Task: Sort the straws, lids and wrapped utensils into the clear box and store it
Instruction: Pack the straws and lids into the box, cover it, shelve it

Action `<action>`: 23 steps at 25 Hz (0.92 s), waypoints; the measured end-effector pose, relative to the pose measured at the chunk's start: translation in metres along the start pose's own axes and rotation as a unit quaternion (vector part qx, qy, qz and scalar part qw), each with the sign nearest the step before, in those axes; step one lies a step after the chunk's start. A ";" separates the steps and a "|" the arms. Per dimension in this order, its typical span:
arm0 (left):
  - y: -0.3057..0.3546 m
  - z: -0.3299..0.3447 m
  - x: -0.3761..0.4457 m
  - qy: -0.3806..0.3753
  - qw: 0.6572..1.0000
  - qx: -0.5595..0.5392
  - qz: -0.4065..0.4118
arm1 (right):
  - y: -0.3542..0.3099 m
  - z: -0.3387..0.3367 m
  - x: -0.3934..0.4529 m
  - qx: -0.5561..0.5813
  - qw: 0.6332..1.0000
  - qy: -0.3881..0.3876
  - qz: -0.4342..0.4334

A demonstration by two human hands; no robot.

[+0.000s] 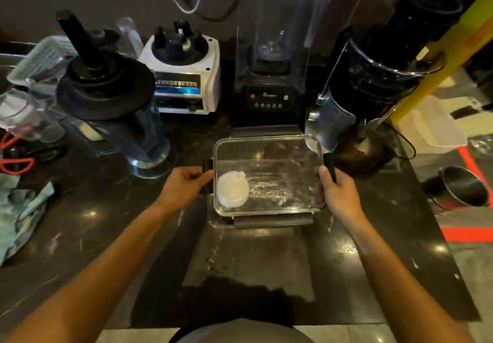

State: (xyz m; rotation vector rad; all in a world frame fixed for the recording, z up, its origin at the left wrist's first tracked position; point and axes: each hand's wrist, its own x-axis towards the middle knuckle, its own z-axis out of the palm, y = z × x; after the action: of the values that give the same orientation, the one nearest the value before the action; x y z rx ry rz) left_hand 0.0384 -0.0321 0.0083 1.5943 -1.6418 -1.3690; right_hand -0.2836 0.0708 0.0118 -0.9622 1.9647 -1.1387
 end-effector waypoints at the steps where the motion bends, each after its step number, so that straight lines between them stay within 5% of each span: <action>1: -0.004 0.006 -0.002 0.002 1.000 -0.010 -0.012 | 0.005 0.000 0.001 -0.012 1.000 -0.001 0.013; 10: -0.022 0.033 -0.011 0.077 0.995 0.057 -0.028 | 0.027 0.006 0.013 -0.128 0.991 -0.014 0.041; 23: -0.033 0.027 -0.011 0.082 0.992 -0.047 -0.082 | 0.021 0.004 0.014 0.021 0.991 -0.052 0.121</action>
State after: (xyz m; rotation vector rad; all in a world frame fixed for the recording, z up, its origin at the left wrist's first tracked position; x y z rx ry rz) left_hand 0.0332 -0.0075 -0.0278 1.7669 -1.3567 -1.3332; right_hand -0.2930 0.0642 -0.0111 -0.7221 1.9069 -0.9695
